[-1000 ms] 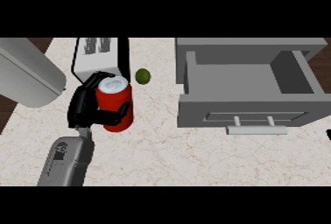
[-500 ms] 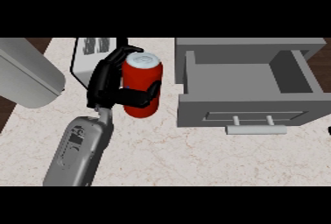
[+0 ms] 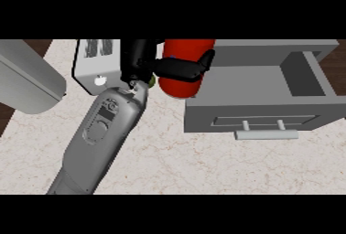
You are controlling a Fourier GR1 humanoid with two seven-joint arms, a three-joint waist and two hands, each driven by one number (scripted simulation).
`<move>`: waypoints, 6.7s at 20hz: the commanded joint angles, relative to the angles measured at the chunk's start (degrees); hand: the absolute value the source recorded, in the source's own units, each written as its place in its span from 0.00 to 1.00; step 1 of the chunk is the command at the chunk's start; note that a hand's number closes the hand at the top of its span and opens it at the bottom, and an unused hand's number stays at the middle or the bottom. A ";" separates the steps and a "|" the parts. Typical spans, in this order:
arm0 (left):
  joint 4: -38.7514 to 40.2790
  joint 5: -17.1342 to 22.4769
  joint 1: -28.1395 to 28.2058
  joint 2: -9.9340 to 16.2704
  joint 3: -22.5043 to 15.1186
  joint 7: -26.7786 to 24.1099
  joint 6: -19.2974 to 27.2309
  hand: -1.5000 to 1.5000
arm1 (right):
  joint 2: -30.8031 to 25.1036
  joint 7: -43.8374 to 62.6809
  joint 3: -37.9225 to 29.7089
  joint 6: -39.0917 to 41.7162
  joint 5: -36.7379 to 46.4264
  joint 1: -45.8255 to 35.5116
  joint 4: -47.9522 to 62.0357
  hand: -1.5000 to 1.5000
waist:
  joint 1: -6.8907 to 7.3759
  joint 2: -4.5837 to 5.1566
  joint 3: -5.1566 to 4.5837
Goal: Pick up the can, place it into the drawer and close the drawer
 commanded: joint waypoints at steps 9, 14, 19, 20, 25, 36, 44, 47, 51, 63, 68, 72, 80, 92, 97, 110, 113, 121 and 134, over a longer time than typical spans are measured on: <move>19.40 5.99 -21.59 -0.01 -0.53 0.59 5.86 1.00 | 0.17 4.74 1.06 -1.03 0.50 -1.18 -4.09 0.00 | -0.67 0.16 -0.01; 27.01 10.22 -28.09 -0.01 -5.39 0.81 10.98 1.00 | 0.22 -2.89 -0.41 0.74 1.02 -2.21 4.90 0.00 | -1.38 0.32 0.08; 36.59 13.97 -31.25 -0.01 -5.00 -5.69 9.31 1.00 | -1.56 2.64 -1.01 0.76 -2.10 -3.74 1.22 0.00 | -2.15 0.66 0.07; 35.15 16.14 -32.72 -0.01 -9.22 -2.94 12.33 1.00 | -0.52 5.67 1.46 -1.13 0.02 -4.64 -2.10 0.00 | -2.48 0.54 0.06; 40.87 18.57 -35.40 -0.01 -10.35 -5.45 11.48 1.00 | -0.71 1.39 0.81 -0.37 2.00 -5.46 3.15 0.00 | -2.38 0.66 0.10; 49.25 23.92 -36.19 -0.01 -14.09 -12.53 12.17 1.00 | -2.02 1.04 0.15 1.61 0.29 -5.69 4.37 0.00 | -4.11 1.14 0.15; 51.04 26.43 -35.74 -0.01 -20.16 -13.33 15.47 1.00 | -1.29 2.72 2.14 -1.16 2.70 -11.28 6.34 0.00 | -5.32 1.57 0.18; 51.12 26.86 -33.53 -0.01 -22.42 -14.77 15.06 1.00 | -2.36 4.04 1.01 -1.09 1.78 -11.57 5.07 0.00 | -5.79 1.59 0.16; 53.48 26.98 -34.08 -0.01 -22.90 -16.67 16.60 1.00 | -3.34 5.95 0.49 -0.52 0.29 -11.39 2.37 0.00 | -6.51 1.72 0.14; 52.77 30.69 -31.86 -0.01 -26.43 -17.77 21.54 0.00 | -1.31 4.40 3.30 -1.59 3.20 -11.75 2.63 0.00 | -7.08 1.98 0.12; 52.86 32.74 -33.09 -0.01 -25.75 -17.90 23.37 0.00 | -3.26 4.03 3.12 -1.35 5.49 -12.59 0.51 0.00 | -6.59 1.82 0.09; 49.58 35.18 -30.69 -0.01 -26.17 -18.16 23.86 0.00 | -5.23 -1.56 3.16 -1.00 12.69 -11.32 1.47 0.00 | -5.37 1.46 0.10; 48.59 39.34 -31.46 -0.01 -24.42 -21.44 25.57 0.00 | -9.36 -2.70 6.48 0.32 20.60 -13.16 -2.19 0.00 | -4.92 1.32 0.06; 47.20 39.58 -33.62 -0.01 -25.76 -19.43 26.67 0.00 | -13.76 -4.66 16.36 -5.57 50.19 -18.86 7.86 0.00 | 0.01 0.28 0.00; 46.31 38.26 -32.59 0.84 -24.26 -19.81 25.18 0.00 | -13.17 -4.13 21.42 -8.47 60.19 -22.46 16.83 0.00 | 1.44 0.17 -0.02; 30.96 33.80 -24.64 12.28 -25.06 -10.43 24.31 0.00 | -7.77 -9.21 18.75 -25.89 67.75 -31.05 45.30 0.00 | 2.89 -0.30 0.00; 26.07 32.47 -22.84 12.54 -26.61 -7.61 26.96 0.00 | -7.05 -11.39 17.37 -31.19 68.75 -32.28 52.43 0.00 | 3.59 -0.37 0.03; 19.64 31.34 -20.92 19.28 -26.50 -1.53 24.66 0.00 | -7.03 -11.63 14.28 -36.62 72.27 -42.29 66.63 0.00 | 3.78 -0.01 0.05; 7.50 30.26 -11.45 26.41 -25.59 1.79 21.93 0.00 | -7.71 -11.68 6.64 -48.93 74.68 -62.90 91.54 0.00 | 5.06 0.69 0.08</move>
